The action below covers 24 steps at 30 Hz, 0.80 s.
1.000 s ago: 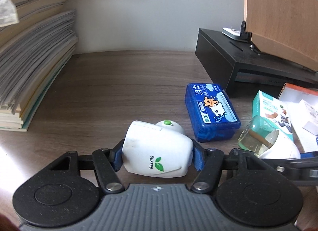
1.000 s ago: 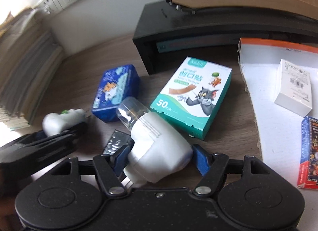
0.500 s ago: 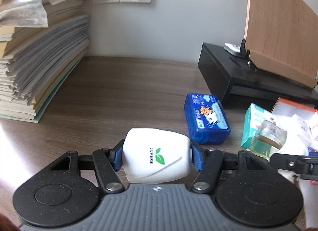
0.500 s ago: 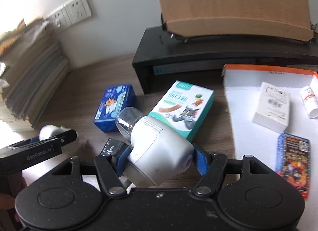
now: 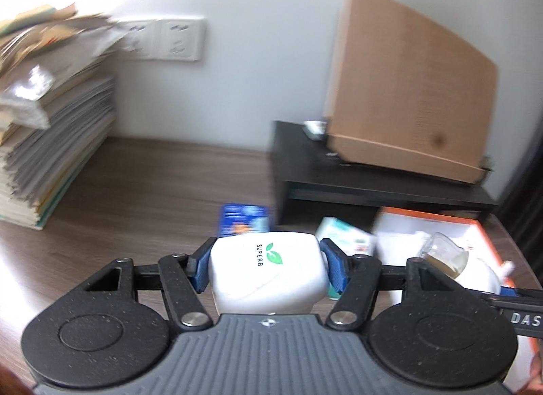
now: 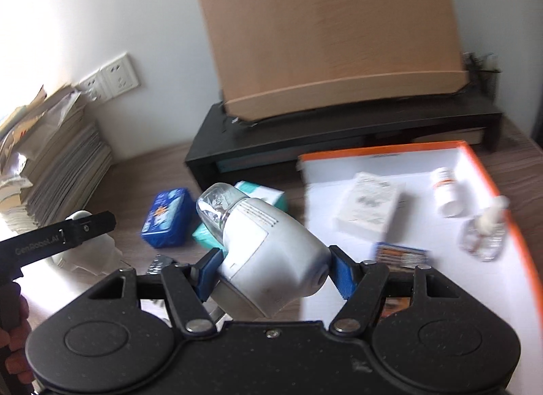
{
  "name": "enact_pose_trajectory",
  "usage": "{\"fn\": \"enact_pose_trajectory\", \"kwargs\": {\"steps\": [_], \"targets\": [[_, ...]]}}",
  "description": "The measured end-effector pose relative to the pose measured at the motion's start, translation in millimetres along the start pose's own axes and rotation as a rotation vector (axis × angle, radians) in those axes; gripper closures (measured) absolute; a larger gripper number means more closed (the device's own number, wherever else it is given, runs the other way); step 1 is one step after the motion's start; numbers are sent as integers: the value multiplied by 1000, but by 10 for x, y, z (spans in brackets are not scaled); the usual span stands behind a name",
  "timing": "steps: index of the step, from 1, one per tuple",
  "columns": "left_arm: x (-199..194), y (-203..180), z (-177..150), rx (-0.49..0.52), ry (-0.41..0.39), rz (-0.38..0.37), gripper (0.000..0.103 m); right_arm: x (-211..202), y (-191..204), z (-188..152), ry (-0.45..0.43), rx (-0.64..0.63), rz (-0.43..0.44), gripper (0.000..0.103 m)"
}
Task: Organize rigid objects
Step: 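Carry the SUPERB device in the left gripper and the diffuser in the right over the tray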
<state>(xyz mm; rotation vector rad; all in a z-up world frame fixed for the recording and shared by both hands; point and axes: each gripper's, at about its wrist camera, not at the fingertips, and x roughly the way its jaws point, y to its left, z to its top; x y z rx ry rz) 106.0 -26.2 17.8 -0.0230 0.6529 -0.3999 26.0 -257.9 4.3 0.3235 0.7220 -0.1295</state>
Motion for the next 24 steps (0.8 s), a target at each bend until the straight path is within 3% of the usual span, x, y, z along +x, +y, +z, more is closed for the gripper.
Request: {"fn": "enact_pose_trajectory", "kwargs": {"steps": [13,24], "targets": [[-74,-1377,-296,101,53,-187,38,-757,-1200,-208,-66,80,-156,23],[-46,-1924,-642,149,118,-200,38,-919,-1614,-360,-57,74,-139,23]]}}
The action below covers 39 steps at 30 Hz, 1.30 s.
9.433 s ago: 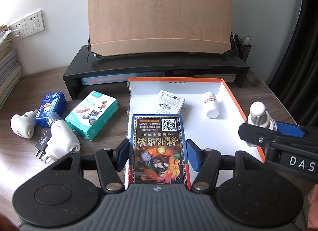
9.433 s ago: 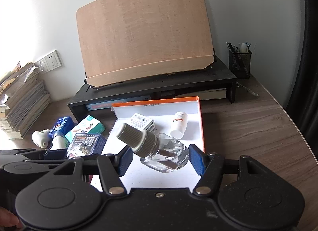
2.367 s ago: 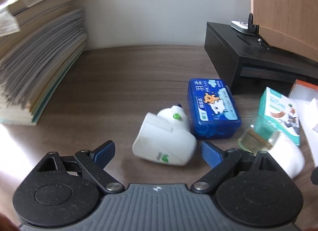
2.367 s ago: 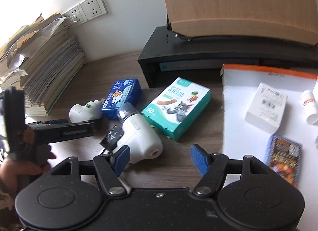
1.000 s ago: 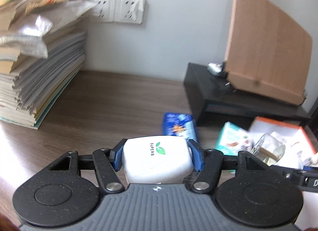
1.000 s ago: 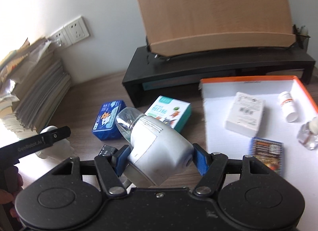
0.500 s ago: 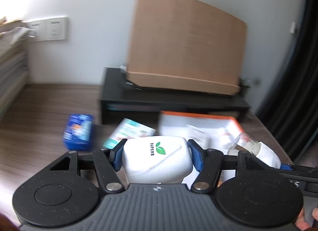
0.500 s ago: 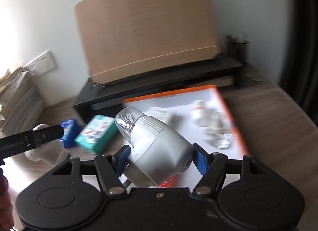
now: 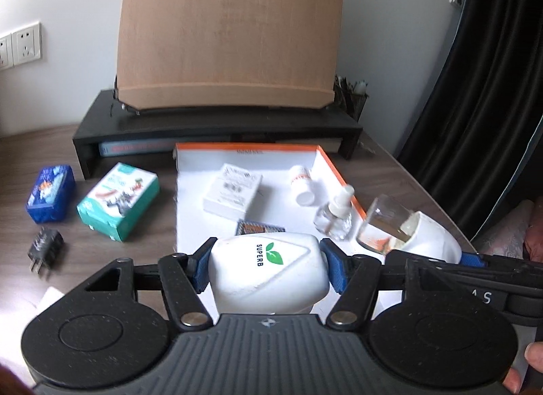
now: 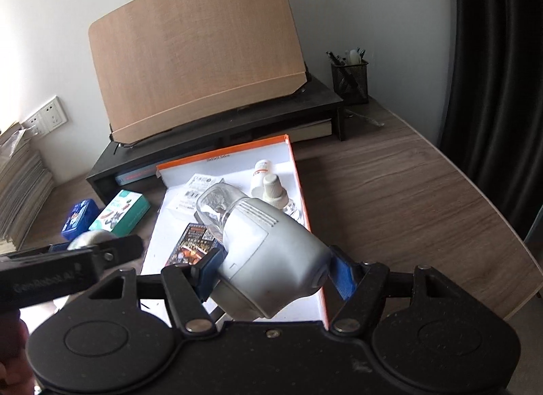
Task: Organize rigid objects
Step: 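Carry the SUPERB device in the left gripper and the diffuser in the right over the tray, then hold the SUPERB device and the diffuser above the tray with both grippers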
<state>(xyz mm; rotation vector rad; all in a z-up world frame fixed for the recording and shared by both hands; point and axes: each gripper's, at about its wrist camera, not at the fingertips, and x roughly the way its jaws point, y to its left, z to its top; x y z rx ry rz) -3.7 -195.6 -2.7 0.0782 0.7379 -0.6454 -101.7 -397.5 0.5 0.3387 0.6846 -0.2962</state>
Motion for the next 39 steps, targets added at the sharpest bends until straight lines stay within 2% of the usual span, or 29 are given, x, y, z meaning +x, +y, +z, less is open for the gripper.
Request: {"fn": "enact_pose_trajectory", "kwargs": {"steps": [10,19,39], "targets": [[-4,-160,-127,4,47,20,38,54,-91,-3,18,-17,45,23],[-20,-136,-198,-11,68,43,38,121,-53,-36,41,-28,71,23],[62,-127,-211,5,95,26,38,196,-63,-46,52,-8,50,23]]}}
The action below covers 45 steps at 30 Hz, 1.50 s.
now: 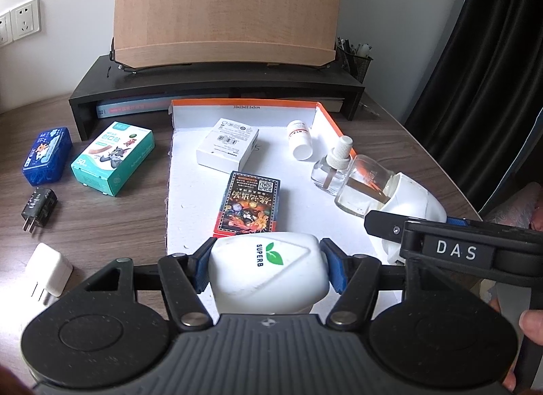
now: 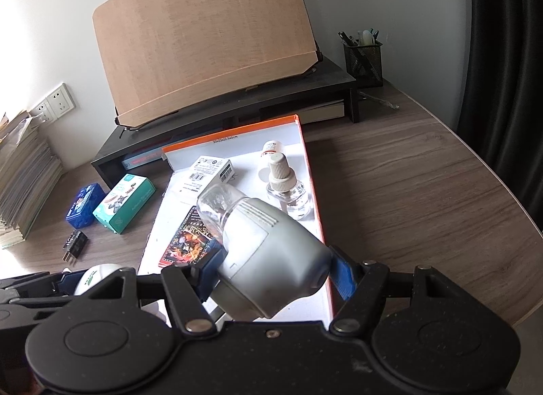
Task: Organize rigid objects
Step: 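Hold the SUPERB device and the diffuser above the tray with both grippers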
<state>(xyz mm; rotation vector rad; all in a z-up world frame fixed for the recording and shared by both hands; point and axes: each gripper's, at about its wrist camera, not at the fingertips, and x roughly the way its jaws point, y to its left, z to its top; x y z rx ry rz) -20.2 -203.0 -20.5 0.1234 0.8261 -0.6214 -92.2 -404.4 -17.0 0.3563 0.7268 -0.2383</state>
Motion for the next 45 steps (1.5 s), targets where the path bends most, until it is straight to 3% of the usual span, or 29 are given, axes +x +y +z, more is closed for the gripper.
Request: {"fn": "enact_pose_trajectory", "kwargs": {"steps": [45], "targets": [[104,80,35,37,36,-44,38,167,63,50,21,20,-21,23]]}}
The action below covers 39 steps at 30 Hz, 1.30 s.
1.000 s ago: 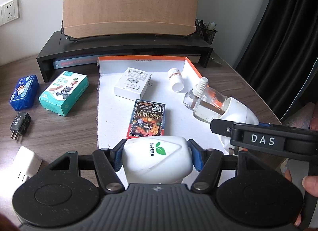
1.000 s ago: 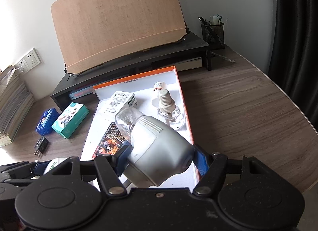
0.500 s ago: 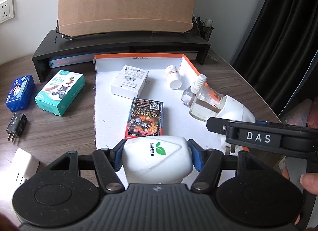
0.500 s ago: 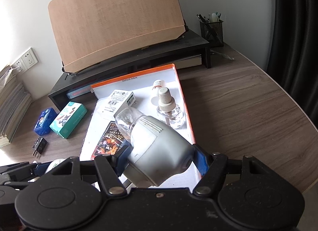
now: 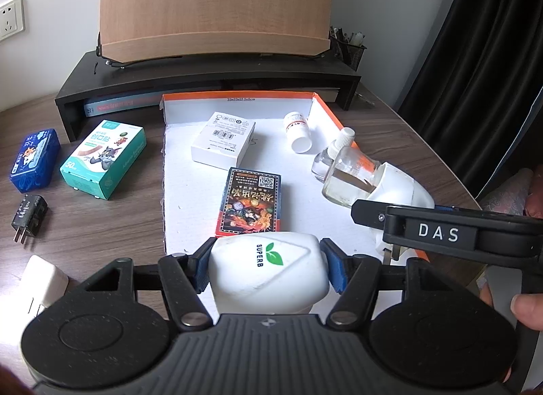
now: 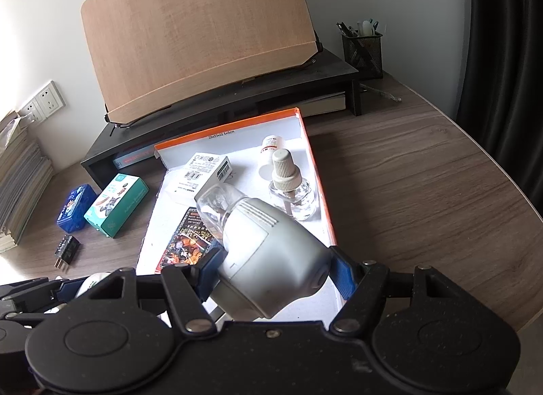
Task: Organize rigid objects
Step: 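Hold the SUPERB device and the diffuser above the tray with both grippers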
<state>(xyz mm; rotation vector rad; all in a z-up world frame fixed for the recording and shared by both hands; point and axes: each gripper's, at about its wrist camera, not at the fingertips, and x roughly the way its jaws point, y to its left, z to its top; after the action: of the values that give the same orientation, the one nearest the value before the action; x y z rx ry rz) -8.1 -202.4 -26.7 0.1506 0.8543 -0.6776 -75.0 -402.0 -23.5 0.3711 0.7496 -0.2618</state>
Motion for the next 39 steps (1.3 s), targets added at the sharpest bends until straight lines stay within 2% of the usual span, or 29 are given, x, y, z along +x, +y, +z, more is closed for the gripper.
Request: {"fn": "enact_pose_trajectory", "kwargs": {"steps": [39], "targets": [[74,-4,16,7,12,-5,38,97,5,8,15,11,-21,23]]}}
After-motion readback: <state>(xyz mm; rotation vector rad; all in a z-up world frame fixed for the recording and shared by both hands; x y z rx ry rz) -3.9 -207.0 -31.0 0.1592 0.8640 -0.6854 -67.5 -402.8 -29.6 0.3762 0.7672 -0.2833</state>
